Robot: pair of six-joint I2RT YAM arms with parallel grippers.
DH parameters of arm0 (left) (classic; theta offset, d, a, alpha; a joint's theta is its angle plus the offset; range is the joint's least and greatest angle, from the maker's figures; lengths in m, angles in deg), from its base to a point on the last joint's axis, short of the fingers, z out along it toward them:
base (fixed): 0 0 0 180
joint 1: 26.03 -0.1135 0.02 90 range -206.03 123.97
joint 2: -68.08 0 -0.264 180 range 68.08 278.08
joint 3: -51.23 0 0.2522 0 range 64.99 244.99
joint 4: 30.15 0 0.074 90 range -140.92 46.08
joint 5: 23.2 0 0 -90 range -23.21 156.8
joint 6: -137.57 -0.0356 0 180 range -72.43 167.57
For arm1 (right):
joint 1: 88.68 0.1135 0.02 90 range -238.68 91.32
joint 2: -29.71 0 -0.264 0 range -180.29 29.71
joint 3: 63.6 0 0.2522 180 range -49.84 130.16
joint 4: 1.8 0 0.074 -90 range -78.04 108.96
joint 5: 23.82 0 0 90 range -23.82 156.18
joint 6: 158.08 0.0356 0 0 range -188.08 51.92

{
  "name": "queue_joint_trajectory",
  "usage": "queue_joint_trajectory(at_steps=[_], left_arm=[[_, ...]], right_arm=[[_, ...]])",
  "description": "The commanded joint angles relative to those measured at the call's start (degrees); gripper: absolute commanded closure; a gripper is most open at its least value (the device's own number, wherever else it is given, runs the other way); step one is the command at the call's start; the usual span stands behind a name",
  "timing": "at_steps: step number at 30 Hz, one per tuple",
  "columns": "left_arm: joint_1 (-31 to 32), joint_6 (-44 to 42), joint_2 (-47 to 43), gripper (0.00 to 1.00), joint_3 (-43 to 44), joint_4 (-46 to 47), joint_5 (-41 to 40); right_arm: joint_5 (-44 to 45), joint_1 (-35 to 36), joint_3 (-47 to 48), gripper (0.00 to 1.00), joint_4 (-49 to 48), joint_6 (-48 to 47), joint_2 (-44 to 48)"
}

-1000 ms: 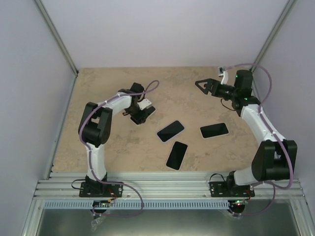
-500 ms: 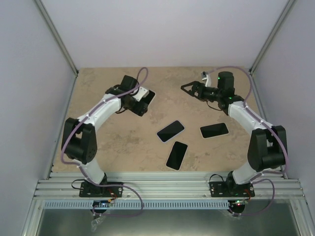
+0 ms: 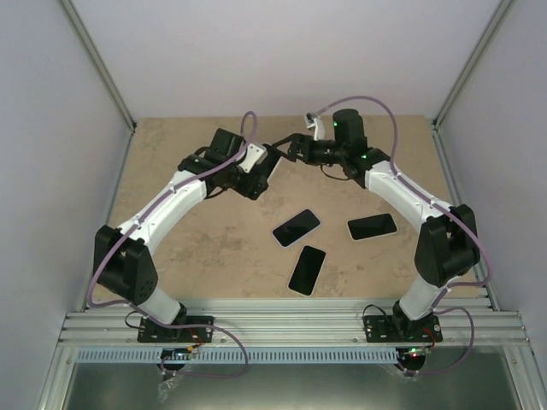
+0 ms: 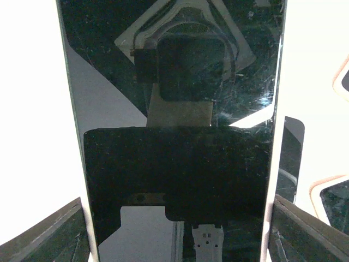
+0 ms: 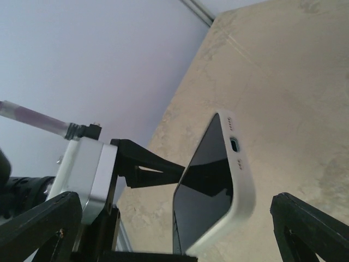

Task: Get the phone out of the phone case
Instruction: Pick up the phone at the center of the board.

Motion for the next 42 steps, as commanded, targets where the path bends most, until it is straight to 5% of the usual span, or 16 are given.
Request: queue_joint_trajectory(at_steps=[1,9,31,35,39,42], left_arm=[[0.87,1.3,-4.22,0.59,2.51,2.37,0.67],[1.02,1.92,-6.33,0.59,3.12,2.16,2.02],[1.95,4.1,-6.78,0.55,3.67,3.42,2.62],[1.99,3.07,-6.92,0.4,3.71,2.41,5.81],[1.93,0.15,-7.45,0.13,5.48,-1.77,10.93],[1.97,-1.61,-9.21,0.01,5.87,-4.19,12.84]], right_arm=[[4.13,1.95,3.91,0.05,3.95,-0.84,-3.03],[7.56,4.61,4.35,0.18,5.32,0.24,-4.02],[4.78,6.63,2.4,0.87,2.41,6.36,-1.99],[5.2,6.39,2.5,0.99,2.54,5.0,-1.08],[4.78,5.52,1.54,0.99,1.71,3.11,0.8],[3.27,4.42,-0.32,0.99,0.06,1.88,2.59]])
